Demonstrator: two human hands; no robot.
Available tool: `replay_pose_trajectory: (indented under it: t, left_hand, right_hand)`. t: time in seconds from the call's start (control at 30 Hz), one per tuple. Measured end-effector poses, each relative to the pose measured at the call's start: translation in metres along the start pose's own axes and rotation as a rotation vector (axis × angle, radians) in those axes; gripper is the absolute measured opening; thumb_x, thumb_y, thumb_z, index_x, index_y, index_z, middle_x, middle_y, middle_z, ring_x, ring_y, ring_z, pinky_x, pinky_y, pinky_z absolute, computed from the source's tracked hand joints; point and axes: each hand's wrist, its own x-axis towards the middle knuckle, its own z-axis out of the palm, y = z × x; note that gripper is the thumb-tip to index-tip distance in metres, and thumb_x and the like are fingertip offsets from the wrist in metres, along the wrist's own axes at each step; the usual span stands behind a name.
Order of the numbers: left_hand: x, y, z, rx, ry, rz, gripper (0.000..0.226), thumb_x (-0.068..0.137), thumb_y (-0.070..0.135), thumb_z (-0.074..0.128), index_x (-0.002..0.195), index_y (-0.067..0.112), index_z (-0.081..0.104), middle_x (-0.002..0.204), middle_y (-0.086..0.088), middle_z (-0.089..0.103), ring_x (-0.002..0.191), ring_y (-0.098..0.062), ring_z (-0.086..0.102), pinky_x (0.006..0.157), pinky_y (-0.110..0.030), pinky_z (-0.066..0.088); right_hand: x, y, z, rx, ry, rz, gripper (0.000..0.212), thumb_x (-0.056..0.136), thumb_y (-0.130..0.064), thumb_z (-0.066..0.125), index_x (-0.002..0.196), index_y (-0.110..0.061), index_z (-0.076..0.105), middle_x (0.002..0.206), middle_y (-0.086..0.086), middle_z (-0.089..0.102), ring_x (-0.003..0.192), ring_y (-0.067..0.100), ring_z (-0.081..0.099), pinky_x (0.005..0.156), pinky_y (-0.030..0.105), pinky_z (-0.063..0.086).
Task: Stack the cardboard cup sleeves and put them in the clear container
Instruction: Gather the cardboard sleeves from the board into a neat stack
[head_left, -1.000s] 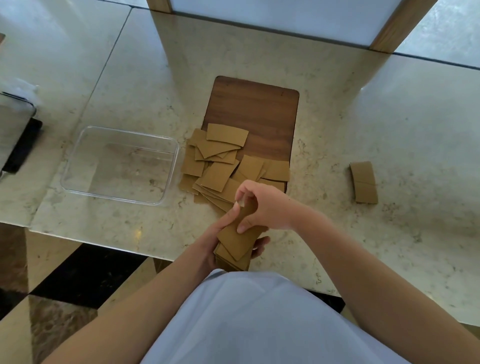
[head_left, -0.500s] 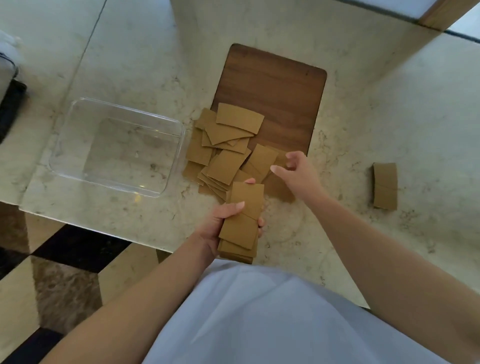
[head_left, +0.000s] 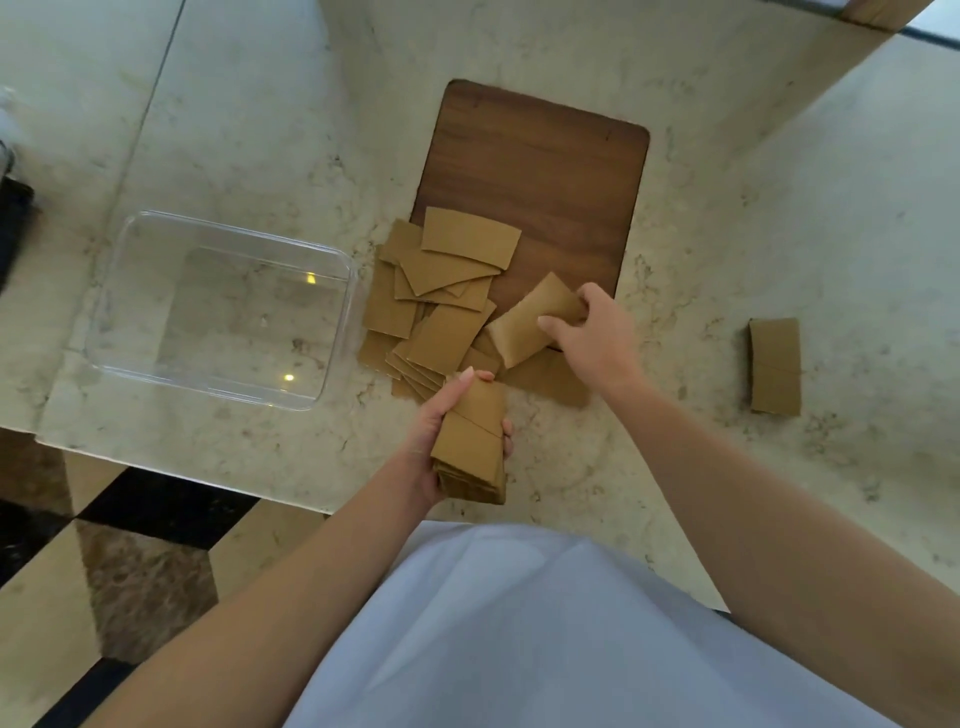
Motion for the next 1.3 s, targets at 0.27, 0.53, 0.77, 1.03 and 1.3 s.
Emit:
replay_pose_trajectory:
  t: [0.27,0.53,0.77,1.03,1.3]
  left_hand:
    - [0.0,-0.012,0.005,0.11,-0.049,-0.018,0.063,0.072,0.036,0.094,0.122,0.013,0.063,0.092,-0.02,0.066,0.077,-0.032,0.065,0.066,-0.043,0.057]
    - [-0.02,-0.025,0.016,0.284,-0.135,0.006,0.065,0.074,0.03,0.088,0.126,0.002,0.061,0.101,-0.02,0.069,0.074,-0.027,0.066,0.066,-0.04,0.059]
    - [-0.034,-0.031,0.005,0.223,-0.197,0.088,0.101,0.073,0.061,0.084,0.147,0.002,0.049,0.111,-0.024,0.068,0.081,-0.031,0.069,0.069,-0.042,0.061]
    - [-0.037,-0.045,-0.006,0.248,-0.174,0.04,0.095,0.063,0.062,0.092,0.136,0.007,0.065,0.119,-0.022,0.072,0.091,-0.034,0.073,0.07,-0.046,0.061]
    - [-0.039,-0.04,-0.012,0.188,-0.18,0.067,0.11,0.062,0.042,0.098,0.152,0.007,0.044,0.11,-0.022,0.07,0.087,-0.032,0.072,0.072,-0.044,0.061]
  right_hand:
    - [-0.04,0.02,-0.042,0.672,-0.2,0.19,0.02,0.092,-0.016,0.076,0.107,-0.019,0.065,0.077,-0.002,0.074,0.069,0.011,0.069,0.073,0.032,0.058]
    - [-0.096,0.01,-0.027,0.45,-0.375,0.073,0.05,0.078,-0.029,0.09,0.114,-0.029,0.055,0.106,0.0,0.067,0.08,0.008,0.069,0.067,0.021,0.059]
    - [-0.12,0.007,-0.024,0.567,-0.446,0.054,0.055,0.092,-0.019,0.077,0.137,-0.019,0.045,0.118,0.009,0.061,0.087,0.017,0.064,0.074,0.027,0.057]
    - [-0.142,0.0,0.0,0.285,-0.457,-0.152,0.048,0.087,-0.036,0.081,0.129,-0.029,0.058,0.118,-0.006,0.061,0.106,0.016,0.061,0.084,0.025,0.052]
    - [-0.122,0.002,0.013,0.401,-0.48,0.018,0.049,0.082,-0.064,0.073,0.118,-0.033,0.062,0.128,-0.004,0.06,0.116,0.017,0.059,0.097,0.041,0.055]
